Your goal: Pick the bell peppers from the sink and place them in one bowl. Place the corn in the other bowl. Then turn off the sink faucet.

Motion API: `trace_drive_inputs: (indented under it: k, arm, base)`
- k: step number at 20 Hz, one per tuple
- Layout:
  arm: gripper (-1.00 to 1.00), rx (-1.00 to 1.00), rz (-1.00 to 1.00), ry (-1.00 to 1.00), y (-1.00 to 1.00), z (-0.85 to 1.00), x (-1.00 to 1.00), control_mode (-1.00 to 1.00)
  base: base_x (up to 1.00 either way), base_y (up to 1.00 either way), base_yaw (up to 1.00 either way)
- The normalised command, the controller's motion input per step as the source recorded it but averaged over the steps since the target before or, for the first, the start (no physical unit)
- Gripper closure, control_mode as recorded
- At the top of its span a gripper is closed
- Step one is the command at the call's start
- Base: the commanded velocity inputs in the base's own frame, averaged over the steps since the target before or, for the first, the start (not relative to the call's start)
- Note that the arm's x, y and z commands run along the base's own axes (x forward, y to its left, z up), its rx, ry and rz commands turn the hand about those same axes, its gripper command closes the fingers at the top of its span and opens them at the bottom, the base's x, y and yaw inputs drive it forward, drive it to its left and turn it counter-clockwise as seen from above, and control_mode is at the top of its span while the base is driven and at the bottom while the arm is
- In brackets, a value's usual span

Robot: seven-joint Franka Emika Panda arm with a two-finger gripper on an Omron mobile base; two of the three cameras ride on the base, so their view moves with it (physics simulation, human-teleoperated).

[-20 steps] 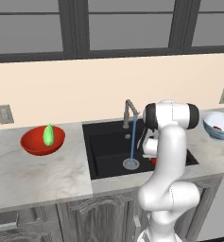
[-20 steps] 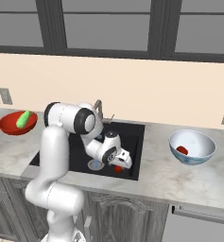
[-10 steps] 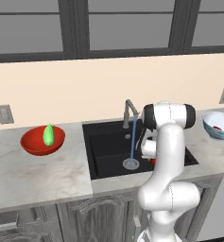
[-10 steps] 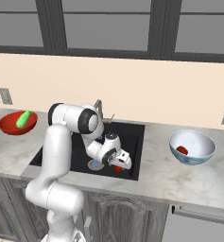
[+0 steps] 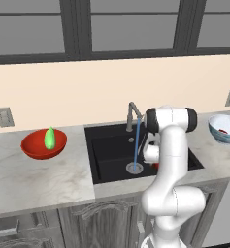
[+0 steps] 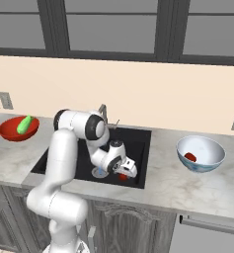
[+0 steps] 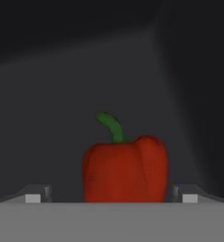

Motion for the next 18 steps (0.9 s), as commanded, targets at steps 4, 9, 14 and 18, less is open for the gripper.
trace_drive_inputs:
  k: [4, 9, 14, 18]
  arm:
    - [-1.0, 0.0, 0.0, 0.0, -0.27, -0.33, 0.08, -1.0]
    - [-1.0, 0.01, 0.0, 0.0, -0.31, -0.32, 0.08, -1.0]
    - [1.0, 0.02, 0.0, 0.0, -0.38, -0.29, 0.0, -1.0]
    - [1.0, 0.1, 0.0, -0.01, -0.74, -0.28, 0.0, -1.0]
  base:
    - [0.0, 0.0, 0.0]
    - [0.0, 0.0, 0.0]
    - [0.0, 0.0, 0.0]
    - [0.0, 0.0, 0.0]
